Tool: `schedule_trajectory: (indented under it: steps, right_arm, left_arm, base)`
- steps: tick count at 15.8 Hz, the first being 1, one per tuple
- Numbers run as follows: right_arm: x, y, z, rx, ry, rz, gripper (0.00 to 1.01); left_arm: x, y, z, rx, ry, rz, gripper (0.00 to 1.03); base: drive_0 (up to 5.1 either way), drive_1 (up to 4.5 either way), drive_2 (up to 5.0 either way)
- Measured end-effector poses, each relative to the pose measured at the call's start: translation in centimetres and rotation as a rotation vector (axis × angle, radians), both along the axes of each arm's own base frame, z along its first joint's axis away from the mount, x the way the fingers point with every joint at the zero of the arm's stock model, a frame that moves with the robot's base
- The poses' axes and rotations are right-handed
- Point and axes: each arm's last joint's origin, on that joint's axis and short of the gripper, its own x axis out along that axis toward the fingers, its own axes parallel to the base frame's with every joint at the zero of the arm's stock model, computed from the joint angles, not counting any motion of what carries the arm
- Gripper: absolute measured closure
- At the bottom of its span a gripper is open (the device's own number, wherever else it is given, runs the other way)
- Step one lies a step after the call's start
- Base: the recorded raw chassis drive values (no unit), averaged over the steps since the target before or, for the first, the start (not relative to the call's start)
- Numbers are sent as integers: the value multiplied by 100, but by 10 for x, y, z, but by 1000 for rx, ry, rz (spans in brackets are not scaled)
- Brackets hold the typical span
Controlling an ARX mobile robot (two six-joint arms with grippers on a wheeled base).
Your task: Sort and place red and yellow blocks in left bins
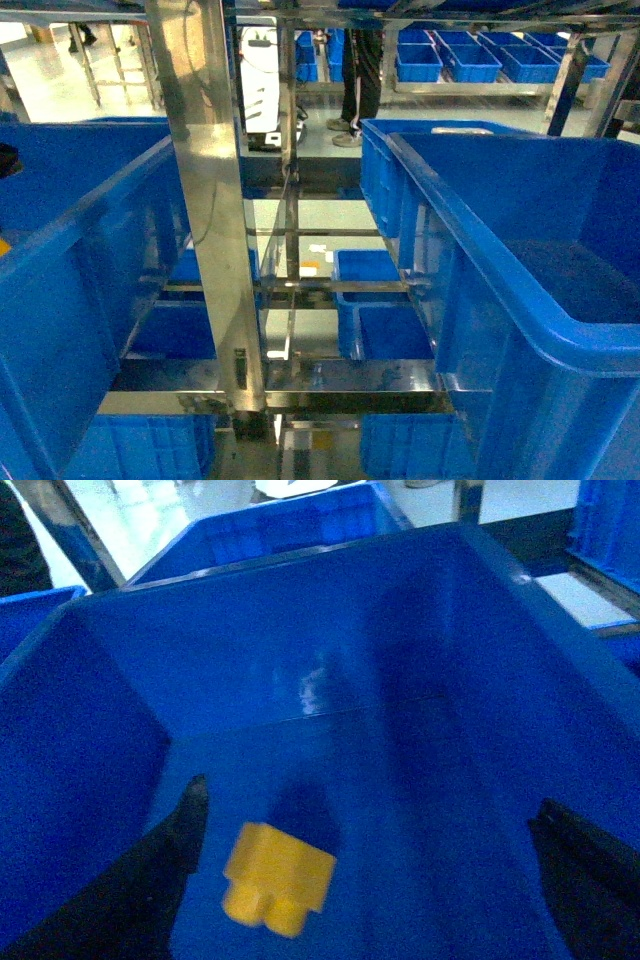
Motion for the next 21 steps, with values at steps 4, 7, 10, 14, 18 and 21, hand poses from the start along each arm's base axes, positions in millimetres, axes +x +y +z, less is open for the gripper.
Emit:
schedule_trajectory:
  steps: [4,7,10,14,18,21]
  right_arm:
    - [0,0,0,0,0,0,3]
    - [0,0,0,0,0,0,3]
    - [0,0,0,0,0,0,3]
    - [0,0,0,0,0,0,3]
    - [0,0,0,0,0,0,3]
    - [0,0,0,0,0,0,3]
  left_arm:
    - [-66,-2,41,-83,-99,-58,5]
    - [-131,-6,98,-162,-261,-33,5]
    - [-160,-19,116,-179,-306,-94,5]
    - [-178,-31,122,-186,-325,-184,5]
    - [-187,-38,123,-203,-338,-252,5]
    - [-185,-37,121,-214,-328,-241,5]
  base:
    - [0,0,0]
    - [0,0,0]
    - [0,0,0]
    - [0,0,0]
    - [0,0,0]
    - [0,0,0]
